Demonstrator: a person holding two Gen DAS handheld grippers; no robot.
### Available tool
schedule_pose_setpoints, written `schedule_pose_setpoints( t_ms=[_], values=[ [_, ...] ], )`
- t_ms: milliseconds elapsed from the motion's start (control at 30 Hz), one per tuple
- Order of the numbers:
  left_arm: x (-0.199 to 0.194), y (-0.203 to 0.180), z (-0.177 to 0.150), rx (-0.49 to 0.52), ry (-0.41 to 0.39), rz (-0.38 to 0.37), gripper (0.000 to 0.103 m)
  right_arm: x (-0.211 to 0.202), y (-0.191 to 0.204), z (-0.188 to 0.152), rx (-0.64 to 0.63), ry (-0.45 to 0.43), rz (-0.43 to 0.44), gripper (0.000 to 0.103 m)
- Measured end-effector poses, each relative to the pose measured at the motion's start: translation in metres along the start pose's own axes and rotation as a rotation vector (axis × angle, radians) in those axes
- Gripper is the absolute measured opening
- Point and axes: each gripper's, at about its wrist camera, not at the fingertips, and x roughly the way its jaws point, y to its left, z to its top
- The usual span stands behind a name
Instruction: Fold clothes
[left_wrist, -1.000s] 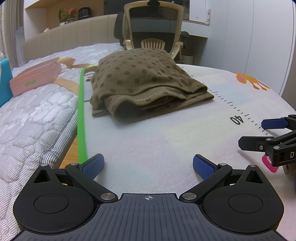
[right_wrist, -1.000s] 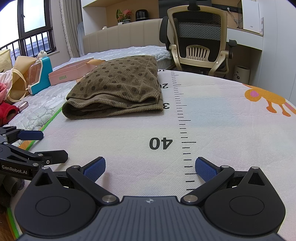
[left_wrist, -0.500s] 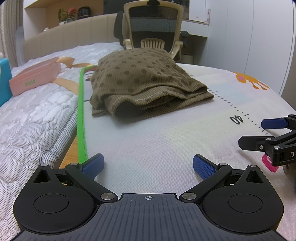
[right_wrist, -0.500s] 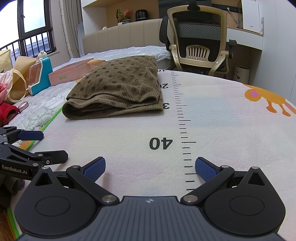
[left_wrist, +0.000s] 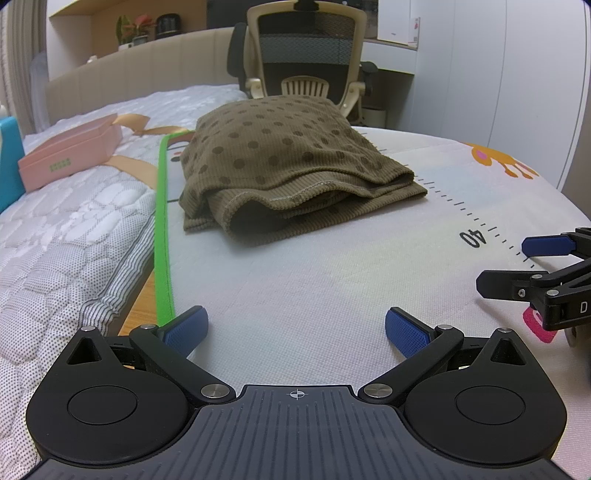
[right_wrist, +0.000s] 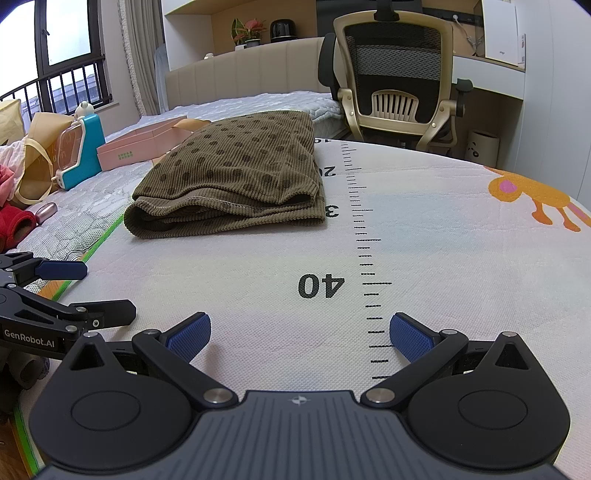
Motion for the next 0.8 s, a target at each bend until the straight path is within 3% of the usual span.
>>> schedule_pose_setpoints(
  t_ms=[800],
  values=[
    [-0.0003, 0.0007, -0.0002, -0.004, -0.001, -0.004, 0.103, -0.0008, -0.0009, -0.0004, 0.000, 0.000, 0.000, 0.103]
  ],
)
